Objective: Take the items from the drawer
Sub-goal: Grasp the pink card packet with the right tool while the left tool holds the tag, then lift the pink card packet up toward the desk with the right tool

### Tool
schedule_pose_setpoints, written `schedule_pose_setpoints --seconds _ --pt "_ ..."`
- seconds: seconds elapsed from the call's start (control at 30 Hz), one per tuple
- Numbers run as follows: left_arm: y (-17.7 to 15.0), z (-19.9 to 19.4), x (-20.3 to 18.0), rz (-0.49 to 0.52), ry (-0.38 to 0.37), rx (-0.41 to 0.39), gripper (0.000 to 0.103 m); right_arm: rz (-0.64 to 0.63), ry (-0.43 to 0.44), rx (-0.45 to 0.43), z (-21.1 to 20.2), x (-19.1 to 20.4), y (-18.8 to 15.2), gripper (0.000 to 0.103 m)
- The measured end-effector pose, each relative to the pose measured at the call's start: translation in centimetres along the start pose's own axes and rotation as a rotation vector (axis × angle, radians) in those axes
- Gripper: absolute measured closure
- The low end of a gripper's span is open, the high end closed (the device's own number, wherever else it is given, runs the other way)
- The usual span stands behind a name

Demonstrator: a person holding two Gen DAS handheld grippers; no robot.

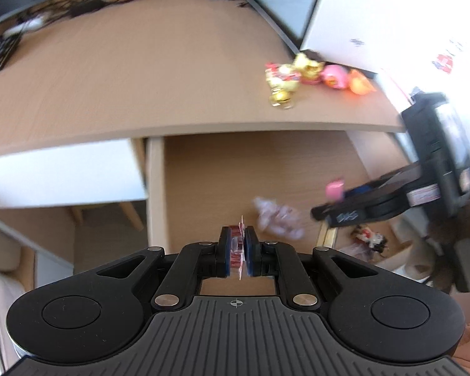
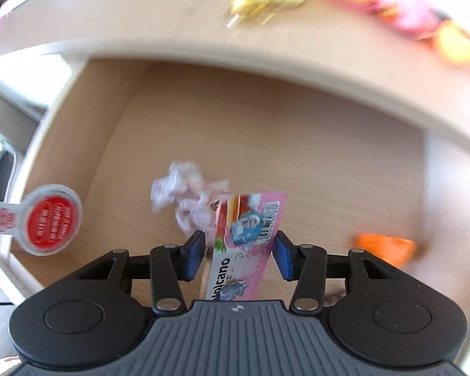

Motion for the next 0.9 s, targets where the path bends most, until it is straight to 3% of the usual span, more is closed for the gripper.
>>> schedule_pose_setpoints --seconds 0.2,0.3,0.33,0.43,0.7,0.9 --pt "2.1 0.0 -3.7 0.131 -0.066 -0.022 0.092 0.118 -0.039 -0.193 -7.3 -3.3 -1.9 0.057" --pt "3.8 -0.2 -4.9 0.162 -0.085 -0.039 0.093 0.148 -0.084 -0.287 -10.8 -3.6 -2.0 0.057" --pt "4.5 -0.3 -5.1 0.17 -0.086 -0.047 0.093 0.149 -0.104 -0.317 -13.2 -5.4 -3.3 0.057" --pt "6.7 -0.8 -5.5 0.184 -0.085 -0.072 0.093 0.156 -0.161 -0.382 -15.0 -7.1 -2.9 0.057" --pt "11.9 -0.8 -4.5 0.143 -0.061 -0.094 0.093 0.184 -0.216 -0.463 -17.9 -9.0 -2.7 0.057" --pt "10.9 1.7 -5.4 0.219 -0.08 -0.004 0.093 0.173 -0.226 -0.474 -18.5 -10.9 -1.6 0.057"
Point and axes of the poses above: each gripper's, at about its wrist camera, not at the fingertips, and z roughly the way its jaws point, x to its left, y to its top, the point moved 7 cm from there along z, roughly the way its jaws point, and after that the axes turned 14 degrees about x, right-handed, at the moved point
